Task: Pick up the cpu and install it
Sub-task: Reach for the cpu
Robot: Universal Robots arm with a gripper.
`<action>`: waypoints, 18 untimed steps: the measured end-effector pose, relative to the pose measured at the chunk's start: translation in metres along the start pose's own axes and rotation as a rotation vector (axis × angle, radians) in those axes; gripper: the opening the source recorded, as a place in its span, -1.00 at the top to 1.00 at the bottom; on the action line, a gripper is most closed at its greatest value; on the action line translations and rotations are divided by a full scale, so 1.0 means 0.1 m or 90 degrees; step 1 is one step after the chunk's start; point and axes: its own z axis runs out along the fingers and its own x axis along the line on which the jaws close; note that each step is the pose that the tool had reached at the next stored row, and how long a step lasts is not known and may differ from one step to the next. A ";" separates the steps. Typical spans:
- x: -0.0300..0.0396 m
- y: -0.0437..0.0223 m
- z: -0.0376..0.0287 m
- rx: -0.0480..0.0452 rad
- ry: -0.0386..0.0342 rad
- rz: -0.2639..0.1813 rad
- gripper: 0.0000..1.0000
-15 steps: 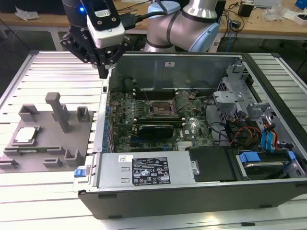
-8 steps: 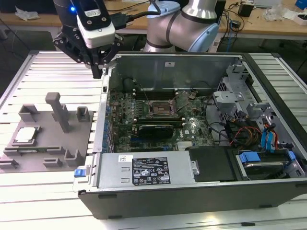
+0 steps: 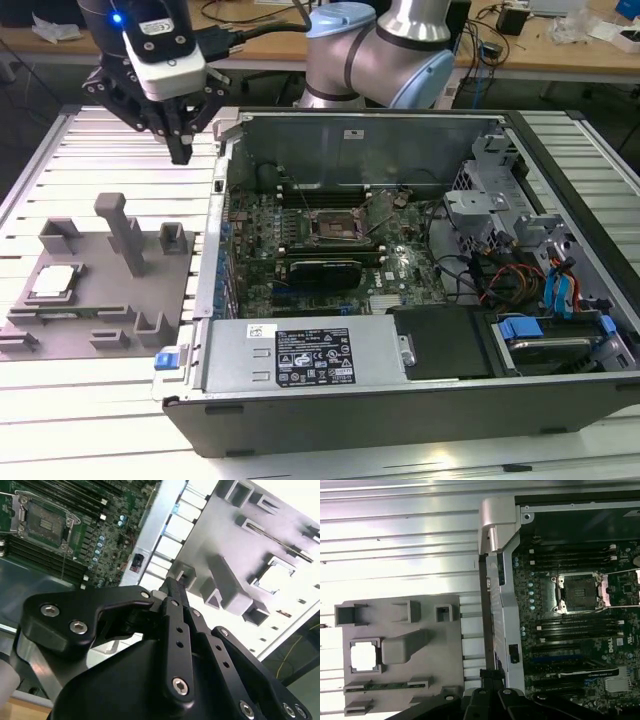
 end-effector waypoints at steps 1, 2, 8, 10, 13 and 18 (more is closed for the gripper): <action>0.018 -0.001 0.000 0.0000 0.0000 0.000 0.79; 0.043 -0.001 0.000 0.0001 0.0000 0.000 0.79; 0.213 -0.011 0.014 0.0001 0.0000 0.000 0.79; 0.256 -0.015 0.021 0.0000 0.0000 0.000 0.79; 0.327 -0.021 0.032 0.0001 0.0000 0.000 0.79; 0.447 -0.032 0.090 0.0000 0.0000 0.000 0.79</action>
